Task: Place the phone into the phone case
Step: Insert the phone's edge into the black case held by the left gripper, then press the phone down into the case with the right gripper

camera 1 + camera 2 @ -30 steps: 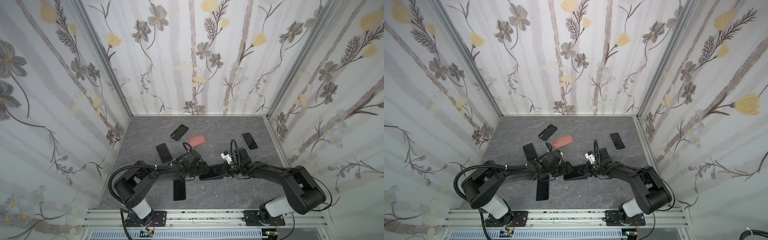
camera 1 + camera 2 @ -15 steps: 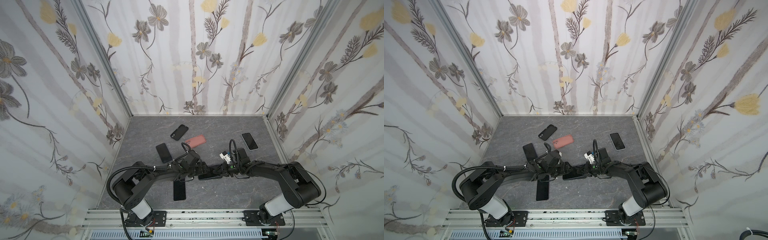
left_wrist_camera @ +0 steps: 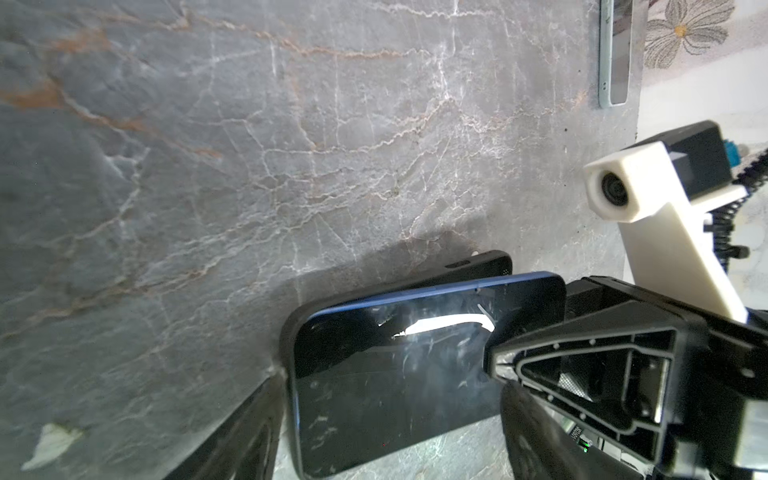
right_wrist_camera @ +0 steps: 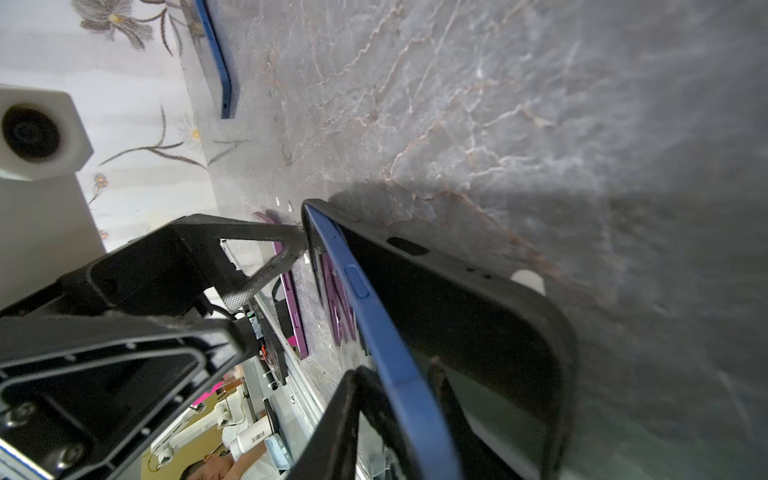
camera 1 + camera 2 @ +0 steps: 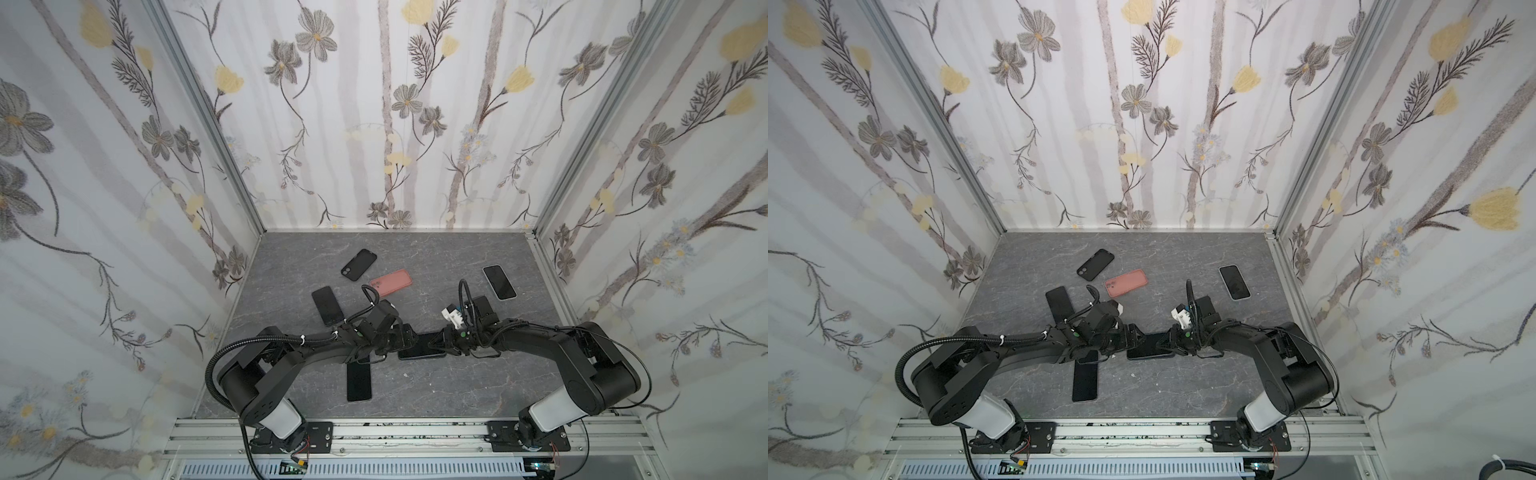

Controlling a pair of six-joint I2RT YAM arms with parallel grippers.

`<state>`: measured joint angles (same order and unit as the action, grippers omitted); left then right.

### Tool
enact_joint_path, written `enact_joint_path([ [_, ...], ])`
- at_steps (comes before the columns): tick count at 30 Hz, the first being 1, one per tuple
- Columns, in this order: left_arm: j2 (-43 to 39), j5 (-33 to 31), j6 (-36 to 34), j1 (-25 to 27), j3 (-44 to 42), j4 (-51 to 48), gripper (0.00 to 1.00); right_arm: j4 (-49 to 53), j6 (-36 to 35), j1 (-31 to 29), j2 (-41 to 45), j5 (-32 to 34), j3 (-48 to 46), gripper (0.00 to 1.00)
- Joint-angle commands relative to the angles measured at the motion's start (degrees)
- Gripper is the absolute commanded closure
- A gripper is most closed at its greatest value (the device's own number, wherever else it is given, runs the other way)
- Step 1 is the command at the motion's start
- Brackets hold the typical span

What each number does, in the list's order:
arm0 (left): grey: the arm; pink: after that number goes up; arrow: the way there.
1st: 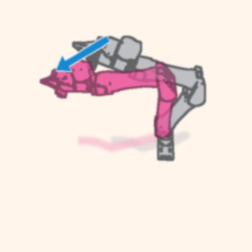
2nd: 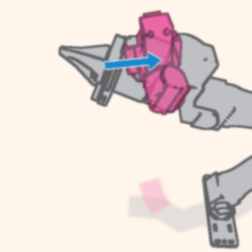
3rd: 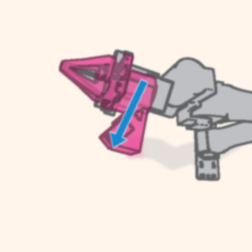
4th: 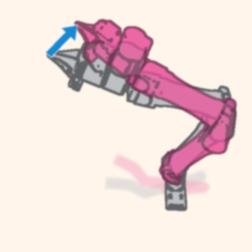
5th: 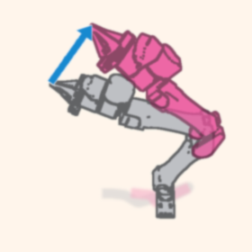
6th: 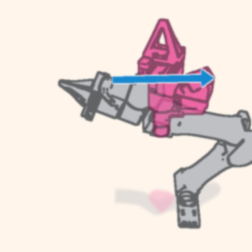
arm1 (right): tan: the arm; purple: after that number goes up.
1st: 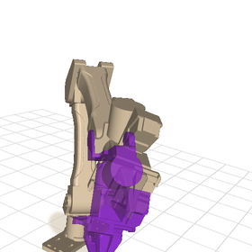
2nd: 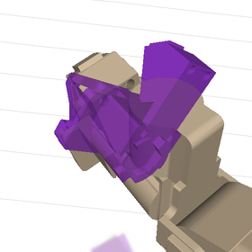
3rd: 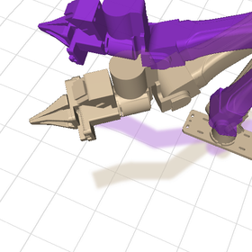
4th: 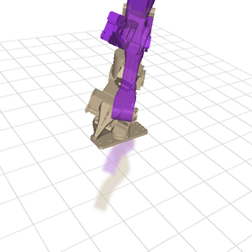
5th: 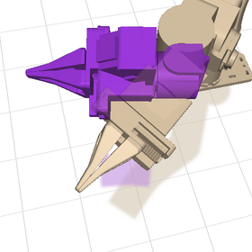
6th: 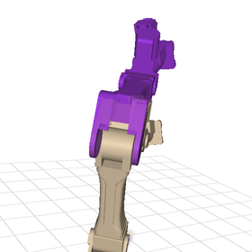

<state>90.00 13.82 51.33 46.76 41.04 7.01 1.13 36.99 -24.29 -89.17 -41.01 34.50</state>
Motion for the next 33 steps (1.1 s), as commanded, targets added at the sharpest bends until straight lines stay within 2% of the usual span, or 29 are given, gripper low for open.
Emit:
enact_joint_path([
  [1,-0.7,0.7,-1.0,-0.5,0.3,0.9,0.19,8.9,-0.2,0.0,1.4,11.6,0.6,0.69],
  [11,-3.2,0.0,-1.2,-1.0,-0.5,-0.5,0.19,16.1,-2.0,-0.1,5.7,16.4,4.7,0.48],
  [27,-3.6,0.4,-1.6,-1.6,-1.6,-1.1,0.19,19.3,-3.7,0.0,6.7,17.0,5.7,0.47],
  [33,-3.3,1.2,-0.7,-1.6,-2.6,-0.2,0.22,20.0,-4.7,0.0,7.2,17.6,6.1,0.51],
])
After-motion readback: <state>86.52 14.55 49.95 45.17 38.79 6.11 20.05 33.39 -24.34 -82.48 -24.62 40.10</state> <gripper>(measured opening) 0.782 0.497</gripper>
